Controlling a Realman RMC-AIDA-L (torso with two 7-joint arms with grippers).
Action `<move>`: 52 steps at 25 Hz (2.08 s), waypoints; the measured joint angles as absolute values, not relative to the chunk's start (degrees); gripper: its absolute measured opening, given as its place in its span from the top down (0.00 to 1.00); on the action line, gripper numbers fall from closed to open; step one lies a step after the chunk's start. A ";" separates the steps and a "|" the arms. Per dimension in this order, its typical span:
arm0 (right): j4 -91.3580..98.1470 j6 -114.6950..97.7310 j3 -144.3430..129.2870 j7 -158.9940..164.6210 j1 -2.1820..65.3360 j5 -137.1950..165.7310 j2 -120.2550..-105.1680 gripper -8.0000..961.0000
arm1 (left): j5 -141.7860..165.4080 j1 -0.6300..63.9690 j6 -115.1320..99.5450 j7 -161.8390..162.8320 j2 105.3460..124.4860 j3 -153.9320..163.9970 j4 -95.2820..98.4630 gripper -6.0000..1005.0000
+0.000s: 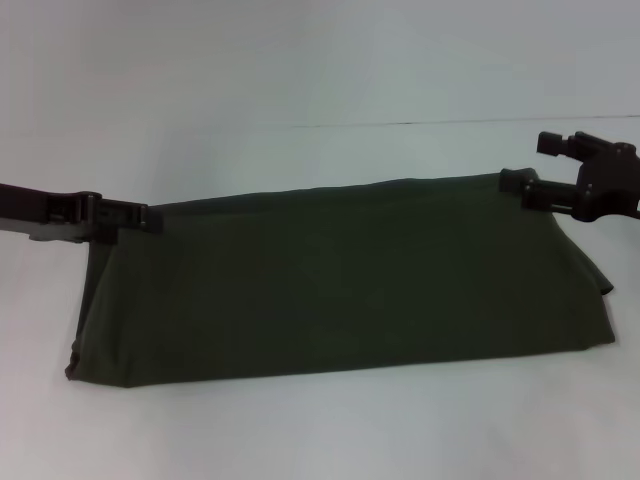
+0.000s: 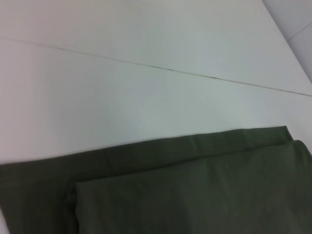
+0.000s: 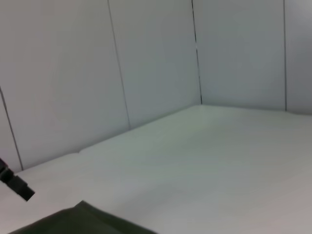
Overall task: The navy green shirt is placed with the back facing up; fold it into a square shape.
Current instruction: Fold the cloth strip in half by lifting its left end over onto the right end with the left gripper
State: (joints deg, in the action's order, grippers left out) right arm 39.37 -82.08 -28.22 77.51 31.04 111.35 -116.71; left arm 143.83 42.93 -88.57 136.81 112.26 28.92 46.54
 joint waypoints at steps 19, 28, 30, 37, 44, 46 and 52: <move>38.67 -82.44 -28.35 74.78 31.11 109.70 -117.92 0.02 | 144.05 42.71 -87.24 136.40 112.24 29.38 45.95 0.13; 37.36 -82.54 -28.42 69.84 30.09 105.89 -118.73 0.02 | 144.51 43.41 -81.17 137.99 112.23 30.96 43.42 0.13; 37.24 -82.39 -28.44 67.88 29.95 105.96 -118.71 0.02 | 145.00 43.62 -80.93 139.28 112.16 31.03 43.42 0.13; 36.90 -82.29 -28.19 64.00 29.17 105.20 -118.74 0.02 | 150.17 44.79 -80.54 144.14 111.31 31.08 43.53 0.13; 36.54 -82.12 -28.37 62.27 28.94 105.18 -118.49 0.02 | 153.13 44.74 -79.75 147.61 111.24 31.09 42.99 0.13; 36.50 -82.09 -28.57 62.07 29.05 105.21 -118.33 0.02 | 153.33 44.79 -79.44 148.17 111.44 31.78 42.73 0.13; 36.47 -81.69 -28.71 61.15 29.21 105.46 -118.16 0.02 | 154.62 44.74 -77.90 149.55 111.88 32.52 42.01 0.13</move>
State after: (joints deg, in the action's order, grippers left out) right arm 36.47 -81.69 -28.71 61.16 29.21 105.46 -118.16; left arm 154.62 44.74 -77.90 149.55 111.88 32.52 42.01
